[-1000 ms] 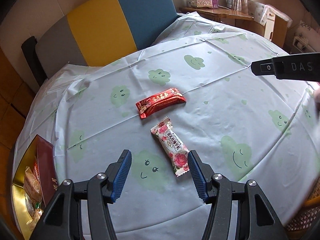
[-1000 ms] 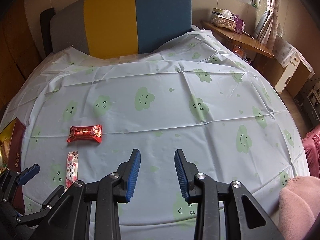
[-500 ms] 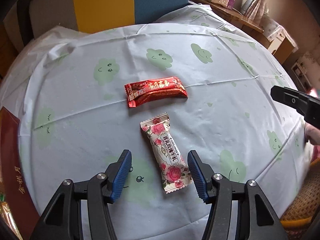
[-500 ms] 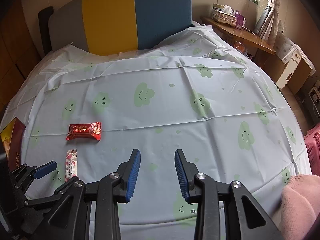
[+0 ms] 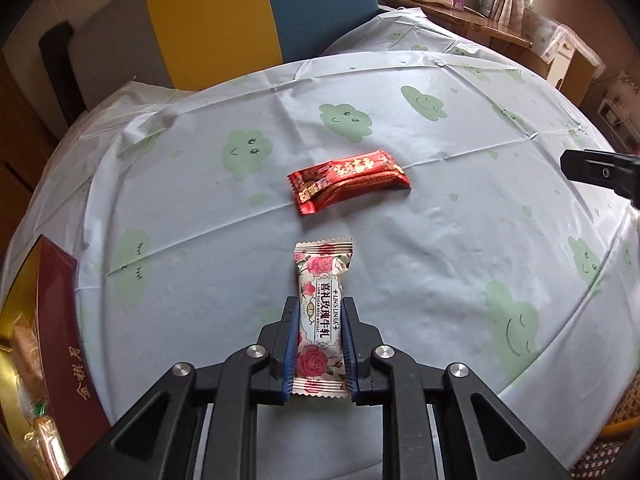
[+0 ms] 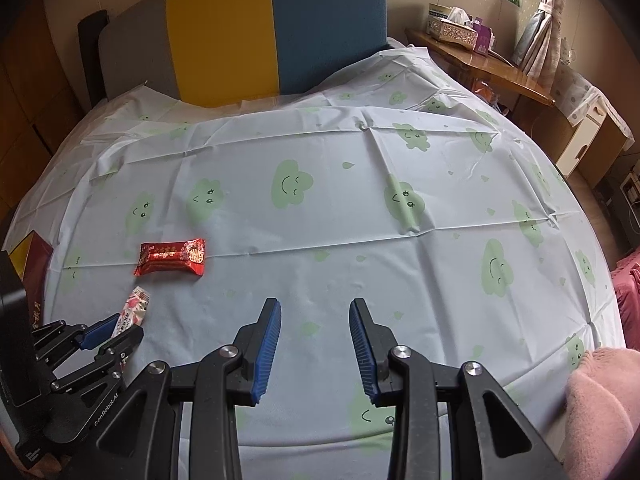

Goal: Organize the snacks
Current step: 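Close the left tool on the pink floral stick pack while the right tool grasps the red candy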

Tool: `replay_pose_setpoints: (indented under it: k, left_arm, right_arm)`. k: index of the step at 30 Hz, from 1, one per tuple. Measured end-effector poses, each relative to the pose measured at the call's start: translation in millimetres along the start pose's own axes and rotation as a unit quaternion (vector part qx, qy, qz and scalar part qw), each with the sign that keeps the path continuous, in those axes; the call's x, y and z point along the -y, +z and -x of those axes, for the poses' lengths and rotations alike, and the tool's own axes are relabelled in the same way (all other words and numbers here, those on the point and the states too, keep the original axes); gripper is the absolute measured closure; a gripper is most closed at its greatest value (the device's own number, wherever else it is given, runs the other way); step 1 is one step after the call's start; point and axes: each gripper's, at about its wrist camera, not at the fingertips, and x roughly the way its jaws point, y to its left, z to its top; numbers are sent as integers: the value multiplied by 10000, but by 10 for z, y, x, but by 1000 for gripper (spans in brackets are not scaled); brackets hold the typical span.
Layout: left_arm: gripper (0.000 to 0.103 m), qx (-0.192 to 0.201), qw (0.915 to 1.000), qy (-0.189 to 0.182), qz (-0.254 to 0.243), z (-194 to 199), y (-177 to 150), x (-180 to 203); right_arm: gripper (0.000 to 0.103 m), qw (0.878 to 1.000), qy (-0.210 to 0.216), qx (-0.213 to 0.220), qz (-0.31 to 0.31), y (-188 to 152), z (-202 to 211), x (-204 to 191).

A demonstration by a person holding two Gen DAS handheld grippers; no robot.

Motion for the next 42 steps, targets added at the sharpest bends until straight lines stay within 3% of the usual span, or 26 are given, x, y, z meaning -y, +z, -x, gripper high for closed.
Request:
replay_pose_setpoints:
  k: [6, 13, 15, 16, 19, 23, 31, 36, 37, 40, 42]
  left_arm:
    - [83, -5, 9996, 128, 256, 111, -242, -247]
    - [83, 115, 9992, 87, 369, 194, -457, -388]
    - [83, 174, 9991, 68, 377, 195, -474, -400]
    - [83, 199, 9990, 43, 397, 194, -481, -411]
    - [83, 248, 9987, -42, 432, 193, -494, -430]
    - [83, 260, 9984, -127, 481, 199, -501, -458]
    - [82, 289, 9975, -270, 585, 201, -509, -512]
    - [82, 326, 9974, -260, 593, 201, -523, -509]
    - [82, 335, 9974, -247, 584, 201, -524, -503]
    - [82, 355, 9974, -250, 572, 210, -532, -500]
    - [82, 372, 9973, -253, 573, 220, -544, -499]
  right_arm:
    - [67, 9980, 417, -347, 327, -65, -106, -179]
    - [67, 9851, 935, -958, 1075, -185, -258, -609]
    - [67, 9814, 950, -960, 1367, -121, -281, -755]
    - [62, 9786, 973, -896, 1579, -70, -294, -842]
    - [58, 9654, 1094, -817, 2223, 83, -411, -1093]
    - [58, 9441, 792, -842, 3088, 249, -683, -1378]
    - [54, 9030, 543, -985, 4147, 358, -971, -1727]
    - [57, 8997, 522, -874, 4245, 359, -1036, -1802]
    - [67, 9006, 556, -860, 4224, 350, -1025, -1799]
    - [74, 9064, 539, -840, 4105, 306, -981, -1797]
    - [85, 9158, 625, -895, 3864, 304, -921, -1717]
